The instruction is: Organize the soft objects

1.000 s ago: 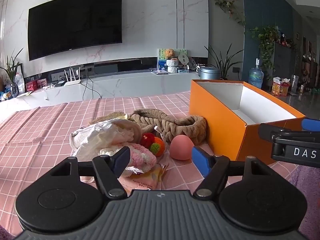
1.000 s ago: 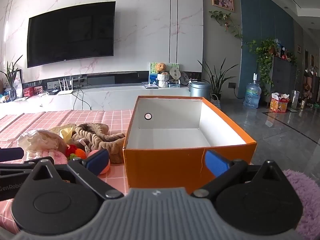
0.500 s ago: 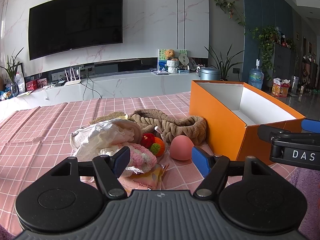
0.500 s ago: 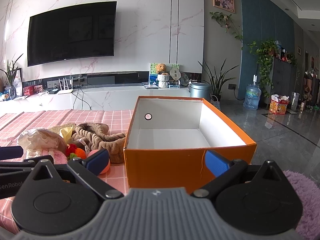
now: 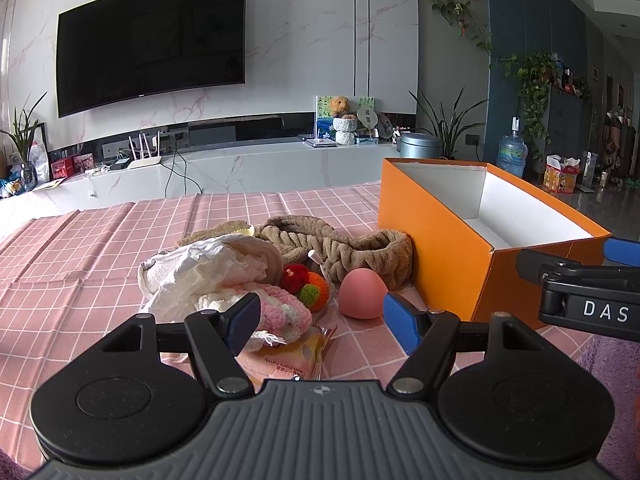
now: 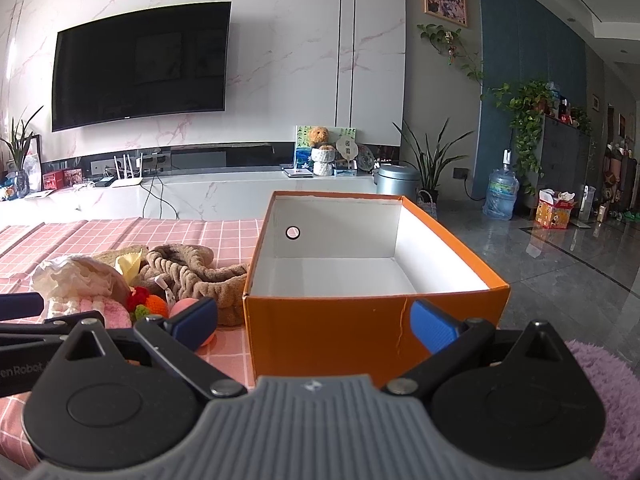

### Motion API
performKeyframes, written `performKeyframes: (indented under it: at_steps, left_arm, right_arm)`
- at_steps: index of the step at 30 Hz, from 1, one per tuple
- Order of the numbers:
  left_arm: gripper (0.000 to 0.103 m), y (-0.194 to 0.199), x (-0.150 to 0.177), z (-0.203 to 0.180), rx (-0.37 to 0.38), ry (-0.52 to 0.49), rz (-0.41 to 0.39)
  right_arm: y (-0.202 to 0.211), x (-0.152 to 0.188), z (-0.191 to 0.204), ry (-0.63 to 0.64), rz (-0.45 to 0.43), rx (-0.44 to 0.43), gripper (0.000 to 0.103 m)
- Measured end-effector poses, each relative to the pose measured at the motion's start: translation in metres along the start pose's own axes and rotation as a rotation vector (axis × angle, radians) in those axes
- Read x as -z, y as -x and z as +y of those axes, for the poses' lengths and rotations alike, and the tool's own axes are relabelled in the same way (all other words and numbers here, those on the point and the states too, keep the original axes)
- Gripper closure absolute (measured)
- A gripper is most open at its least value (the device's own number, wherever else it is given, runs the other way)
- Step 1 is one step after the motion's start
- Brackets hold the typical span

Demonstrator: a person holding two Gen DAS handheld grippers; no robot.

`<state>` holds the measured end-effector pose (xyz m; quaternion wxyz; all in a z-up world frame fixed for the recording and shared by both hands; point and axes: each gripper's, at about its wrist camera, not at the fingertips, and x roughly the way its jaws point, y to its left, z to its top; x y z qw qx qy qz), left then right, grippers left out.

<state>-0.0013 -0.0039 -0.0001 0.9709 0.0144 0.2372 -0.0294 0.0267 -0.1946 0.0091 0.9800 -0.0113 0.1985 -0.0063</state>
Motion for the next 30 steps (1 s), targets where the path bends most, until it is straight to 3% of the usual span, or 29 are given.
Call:
performKeyframes:
  at_steps: [30]
  left_arm:
    - [0.02, -0.0031, 0.0051, -0.0019, 0.005, 0.005, 0.008]
  right_arm:
    - [-0.0016, 0.0019, -0.0009, -0.001, 0.008, -0.006, 0.002]
